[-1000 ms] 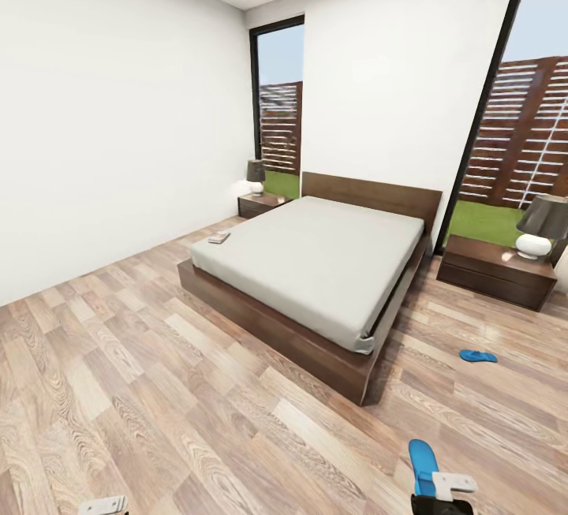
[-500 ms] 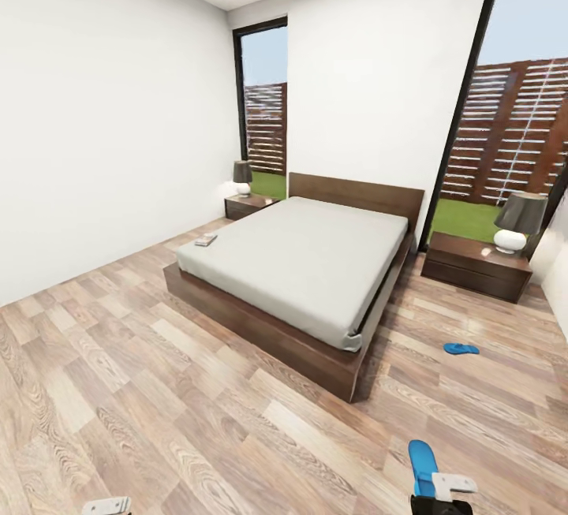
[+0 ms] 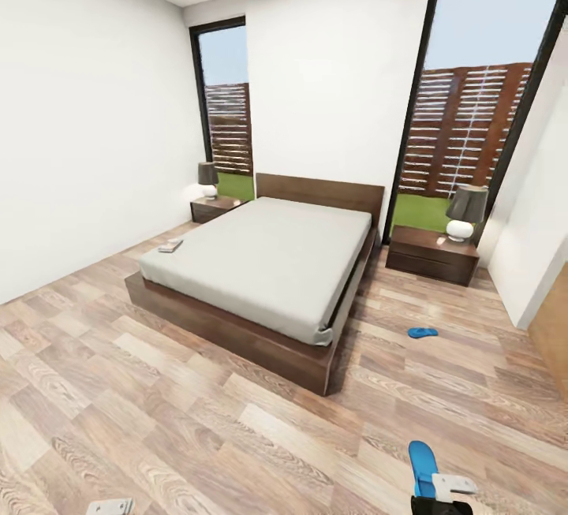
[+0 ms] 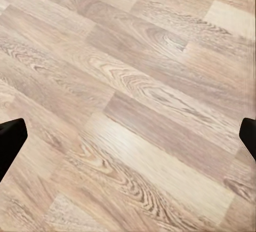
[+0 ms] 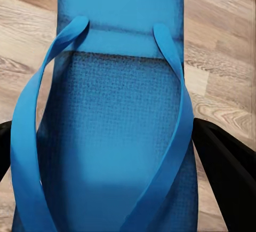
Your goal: In the bedroom, move the book from the bed onto either nightstand, and place the two sandals side by side next to the bed.
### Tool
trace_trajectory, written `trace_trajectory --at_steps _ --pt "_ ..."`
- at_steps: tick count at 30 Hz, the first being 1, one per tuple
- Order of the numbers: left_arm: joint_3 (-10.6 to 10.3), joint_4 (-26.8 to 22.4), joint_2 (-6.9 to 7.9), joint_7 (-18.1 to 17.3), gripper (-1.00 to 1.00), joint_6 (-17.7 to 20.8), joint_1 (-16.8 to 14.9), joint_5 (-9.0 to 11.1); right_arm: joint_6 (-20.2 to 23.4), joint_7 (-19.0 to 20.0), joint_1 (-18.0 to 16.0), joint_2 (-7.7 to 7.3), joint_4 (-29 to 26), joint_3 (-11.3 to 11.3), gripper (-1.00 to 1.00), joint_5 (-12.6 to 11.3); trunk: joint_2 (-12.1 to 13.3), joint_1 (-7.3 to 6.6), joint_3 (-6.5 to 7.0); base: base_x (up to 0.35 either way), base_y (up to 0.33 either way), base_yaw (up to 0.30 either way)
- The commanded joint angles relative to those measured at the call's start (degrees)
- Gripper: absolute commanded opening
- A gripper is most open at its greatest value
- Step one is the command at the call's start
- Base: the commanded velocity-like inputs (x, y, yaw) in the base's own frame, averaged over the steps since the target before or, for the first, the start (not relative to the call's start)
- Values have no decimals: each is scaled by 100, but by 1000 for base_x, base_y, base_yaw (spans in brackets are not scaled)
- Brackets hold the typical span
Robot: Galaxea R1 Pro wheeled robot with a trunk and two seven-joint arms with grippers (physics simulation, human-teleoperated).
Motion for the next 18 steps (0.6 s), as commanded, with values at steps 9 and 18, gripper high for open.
trace_trajectory --at_steps 9,18 --pt "19 2 -2 -31 100 -18 -2 17 -25 -2 -6 -1 22 -4 -100 -53 -6 1 -7 0 0 -292" --pt "18 2 -2 -32 100 -19 -2 17 -24 -2 -6 -1 44 -7 -100 -50 -6 1 -7 0 0 -293"
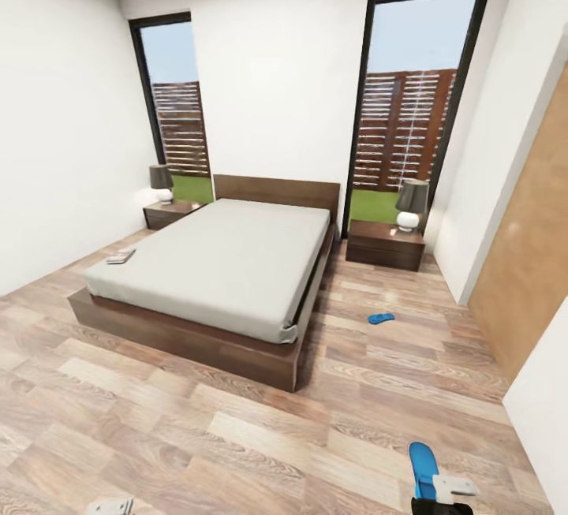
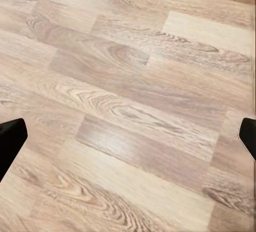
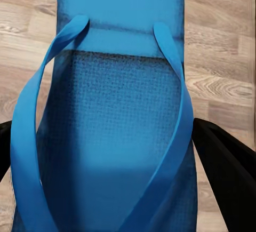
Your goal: In the bedroom, move the book from the bed onto either nightstand, and place the two sandals side by side next to the bed.
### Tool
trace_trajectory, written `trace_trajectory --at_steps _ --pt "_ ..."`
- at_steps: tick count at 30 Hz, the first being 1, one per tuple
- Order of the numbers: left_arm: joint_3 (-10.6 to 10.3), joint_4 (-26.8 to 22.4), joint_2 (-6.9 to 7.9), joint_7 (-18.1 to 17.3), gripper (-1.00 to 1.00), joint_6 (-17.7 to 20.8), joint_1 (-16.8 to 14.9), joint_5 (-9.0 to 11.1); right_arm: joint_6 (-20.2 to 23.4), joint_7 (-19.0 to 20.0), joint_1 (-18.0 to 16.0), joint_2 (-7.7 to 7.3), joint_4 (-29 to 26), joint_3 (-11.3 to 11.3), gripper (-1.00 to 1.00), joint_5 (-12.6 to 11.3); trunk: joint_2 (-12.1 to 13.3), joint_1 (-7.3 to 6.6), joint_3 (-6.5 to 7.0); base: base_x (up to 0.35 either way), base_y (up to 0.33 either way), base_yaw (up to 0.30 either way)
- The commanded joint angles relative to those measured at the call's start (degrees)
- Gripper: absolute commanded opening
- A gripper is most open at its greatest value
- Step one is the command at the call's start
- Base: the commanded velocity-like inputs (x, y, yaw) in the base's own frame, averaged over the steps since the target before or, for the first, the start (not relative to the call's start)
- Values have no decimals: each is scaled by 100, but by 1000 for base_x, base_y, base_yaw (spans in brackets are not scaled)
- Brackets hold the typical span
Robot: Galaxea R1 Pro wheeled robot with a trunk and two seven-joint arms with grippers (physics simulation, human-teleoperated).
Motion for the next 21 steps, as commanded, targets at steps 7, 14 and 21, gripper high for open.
trace_trajectory --at_steps 7,14,21 --pt "31 2 -2 -35 100 -13 -2 16 -28 -2 -6 1 15 1 -100 -48 -6 1 -7 0 0 -293" --pt "24 2 -2 -37 100 -13 -2 17 -28 -2 -6 1 18 1 -100 -48 -6 1 -7 49 0 -293" --pt "23 2 -2 -36 100 -14 -2 15 -27 -2 -6 3 21 6 -100 -53 -6 1 -7 226 0 -293"
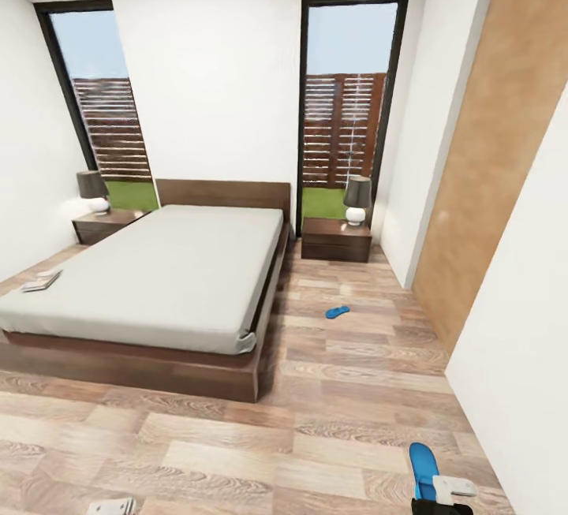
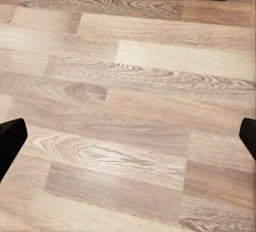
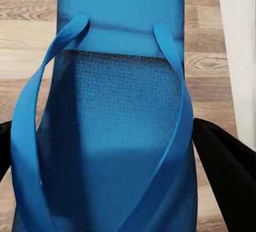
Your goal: In the bedroom, move the book from the bed onto either nightstand, and place the two sandals side by side next to the bed.
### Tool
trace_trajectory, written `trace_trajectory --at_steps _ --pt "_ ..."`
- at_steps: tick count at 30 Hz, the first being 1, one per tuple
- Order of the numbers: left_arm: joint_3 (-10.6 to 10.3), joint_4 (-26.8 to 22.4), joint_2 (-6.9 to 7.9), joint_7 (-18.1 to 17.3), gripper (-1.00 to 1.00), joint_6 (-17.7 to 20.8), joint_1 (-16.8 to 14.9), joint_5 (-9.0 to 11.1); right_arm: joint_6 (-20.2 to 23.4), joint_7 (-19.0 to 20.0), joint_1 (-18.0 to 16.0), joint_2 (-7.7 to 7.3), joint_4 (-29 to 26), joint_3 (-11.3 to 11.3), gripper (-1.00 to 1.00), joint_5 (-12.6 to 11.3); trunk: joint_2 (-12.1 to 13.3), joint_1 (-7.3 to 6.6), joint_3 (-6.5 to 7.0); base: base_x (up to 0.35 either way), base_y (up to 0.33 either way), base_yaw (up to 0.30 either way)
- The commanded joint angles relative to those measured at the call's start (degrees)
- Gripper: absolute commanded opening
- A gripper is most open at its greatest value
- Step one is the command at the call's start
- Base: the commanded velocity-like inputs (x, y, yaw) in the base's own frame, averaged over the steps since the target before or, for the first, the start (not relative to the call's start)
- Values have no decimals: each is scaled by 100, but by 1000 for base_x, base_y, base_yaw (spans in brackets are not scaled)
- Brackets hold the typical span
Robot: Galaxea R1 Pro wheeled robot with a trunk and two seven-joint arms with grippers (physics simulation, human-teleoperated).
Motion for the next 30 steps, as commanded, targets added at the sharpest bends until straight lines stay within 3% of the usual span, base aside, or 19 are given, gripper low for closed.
trace_trajectory --at_steps 1,6,12,19,25,30 --pt "30 2 -2 -33 100 -13 -2 16 -27 -2 -6 1 12 0 -100 -50 -5 4 -7 291 0 -293" --pt "-106 2 -2 -30 100 -13 -2 15 -30 -2 -6 0 139 -1 -100 -43 -5 4 -7 302 0 -285" --pt "-530 9 -2 -27 100 -13 -2 19 -30 3 -5 4 367 2 -100 -33 -5 4 -7 310 0 -222" --pt "-659 17 -2 -29 100 -12 -2 12 -34 6 20 39 570 19 -100 -15 -5 4 -7 306 0 -63" --pt "-681 35 -7 -29 100 -9 -2 4 -52 7 82 185 613 40 -100 15 -5 4 -7 276 0 -7" --pt "-861 37 -40 -23 100 -12 -2 4 -58 7 111 270 621 40 -100 215 -5 4 -7 296 0 -1"
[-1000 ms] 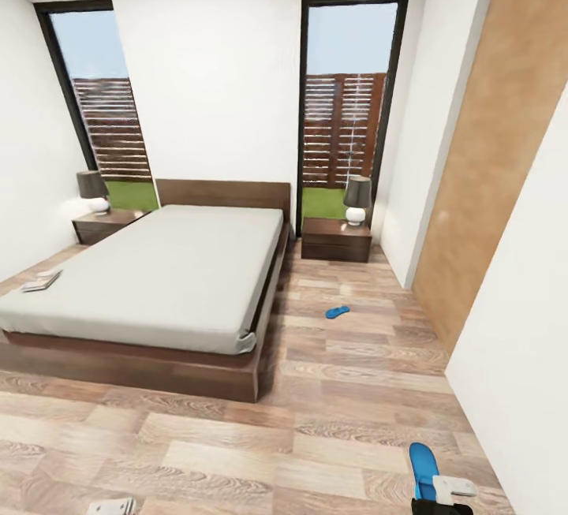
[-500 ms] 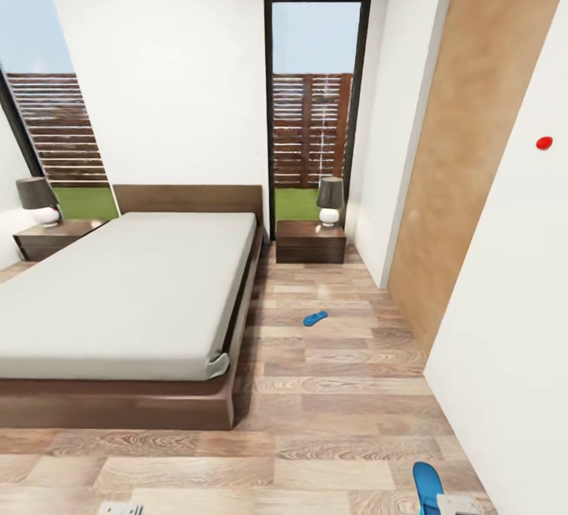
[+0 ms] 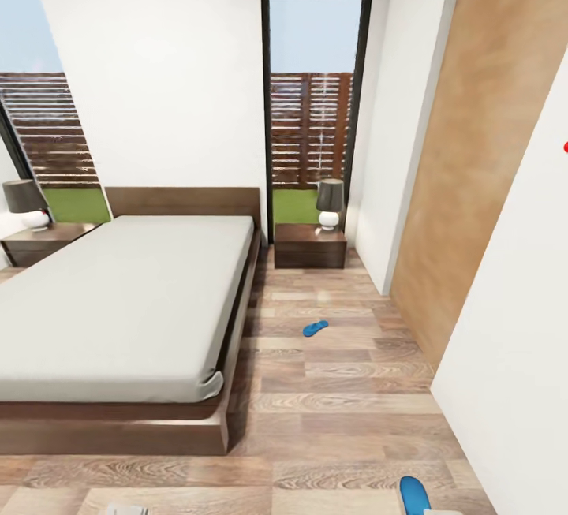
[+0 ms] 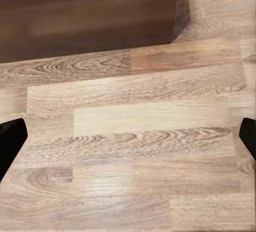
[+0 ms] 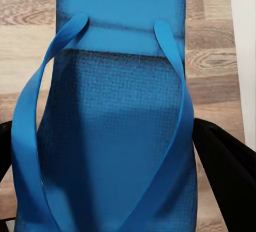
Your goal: In the bedroom, move the book from the bed onto either nightstand, and place the two sandals side by side next to the bed.
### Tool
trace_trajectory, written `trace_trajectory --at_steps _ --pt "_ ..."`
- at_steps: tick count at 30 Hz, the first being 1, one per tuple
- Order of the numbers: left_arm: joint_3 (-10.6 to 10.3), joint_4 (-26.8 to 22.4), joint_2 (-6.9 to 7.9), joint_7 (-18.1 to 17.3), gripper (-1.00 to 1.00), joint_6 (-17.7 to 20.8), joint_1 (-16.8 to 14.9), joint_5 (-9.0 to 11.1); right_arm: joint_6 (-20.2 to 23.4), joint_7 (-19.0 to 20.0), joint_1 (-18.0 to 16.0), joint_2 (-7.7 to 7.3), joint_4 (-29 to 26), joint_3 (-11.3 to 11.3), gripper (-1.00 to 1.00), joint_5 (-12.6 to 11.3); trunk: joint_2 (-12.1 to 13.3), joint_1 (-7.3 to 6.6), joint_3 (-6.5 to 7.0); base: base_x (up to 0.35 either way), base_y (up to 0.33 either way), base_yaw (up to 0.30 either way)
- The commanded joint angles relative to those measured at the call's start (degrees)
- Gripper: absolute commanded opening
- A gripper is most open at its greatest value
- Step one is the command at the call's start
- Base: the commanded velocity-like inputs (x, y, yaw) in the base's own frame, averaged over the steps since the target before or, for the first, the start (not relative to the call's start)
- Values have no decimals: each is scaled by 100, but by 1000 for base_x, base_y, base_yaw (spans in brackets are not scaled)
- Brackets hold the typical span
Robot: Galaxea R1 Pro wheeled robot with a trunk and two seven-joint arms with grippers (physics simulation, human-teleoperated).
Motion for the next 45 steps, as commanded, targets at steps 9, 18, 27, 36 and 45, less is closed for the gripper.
trace_trajectory --at_steps 9,18,27,36,45 --pt "-249 5 -33 10 100 -23 -5 31 -25 -9 1 11 2 3 -100 36 -4 4 -10 130 0 -22" --pt "-266 5 -37 10 100 -24 -5 32 -25 -9 1 12 7 3 -100 41 -4 4 -31 7 0 -201" --pt "-267 5 -36 10 100 -24 -5 32 -25 -9 1 12 4 3 -100 41 -4 4 -37 12 3 -260" --pt "-267 5 -32 10 100 -24 -5 32 -25 -9 1 12 6 3 -100 41 -4 4 -38 172 101 -98" --pt "-267 5 -36 10 100 -24 -5 32 -25 -9 1 12 8 3 -100 41 -4 4 -38 193 95 -6"
